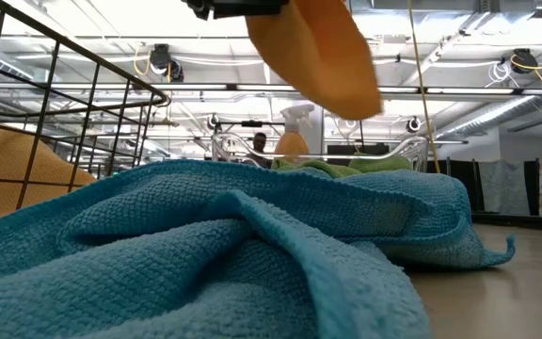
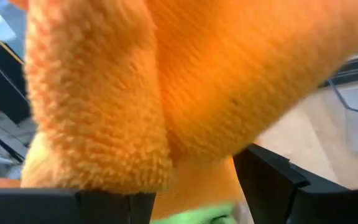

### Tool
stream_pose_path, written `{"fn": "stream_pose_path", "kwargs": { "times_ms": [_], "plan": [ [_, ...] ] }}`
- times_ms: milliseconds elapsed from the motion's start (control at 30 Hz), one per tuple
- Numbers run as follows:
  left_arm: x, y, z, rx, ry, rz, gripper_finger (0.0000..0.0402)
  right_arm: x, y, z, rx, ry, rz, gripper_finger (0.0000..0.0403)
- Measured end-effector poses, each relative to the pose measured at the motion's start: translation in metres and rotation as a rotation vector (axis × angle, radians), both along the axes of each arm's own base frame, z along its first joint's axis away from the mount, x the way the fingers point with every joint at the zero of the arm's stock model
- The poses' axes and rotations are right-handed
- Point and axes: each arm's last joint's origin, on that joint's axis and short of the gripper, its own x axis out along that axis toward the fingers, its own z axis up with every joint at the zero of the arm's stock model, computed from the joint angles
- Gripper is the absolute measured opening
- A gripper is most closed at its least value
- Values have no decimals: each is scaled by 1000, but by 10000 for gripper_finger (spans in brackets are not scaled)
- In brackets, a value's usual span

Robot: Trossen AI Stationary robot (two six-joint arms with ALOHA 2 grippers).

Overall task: Sort microfiber towel by color & place in baskets
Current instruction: Put the yellow towel into the mesh basket

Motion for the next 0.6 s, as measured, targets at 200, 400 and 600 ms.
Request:
{"fn": "stream_pose_path", "kwargs": {
  "times_ms": [200, 400, 600],
  "plan": [
    [-3, -3, 3, 71, 2, 43, 206, 1, 1, -7, 32, 41, -10, 8],
    [-5, -8, -1, 85, 45, -26, 206, 5, 2, -13, 30, 55, -20, 8],
    [-21, -22, -3, 132, 175, -211, 206, 3, -2, -10, -14, 30, -159, 8]
  ]
}}
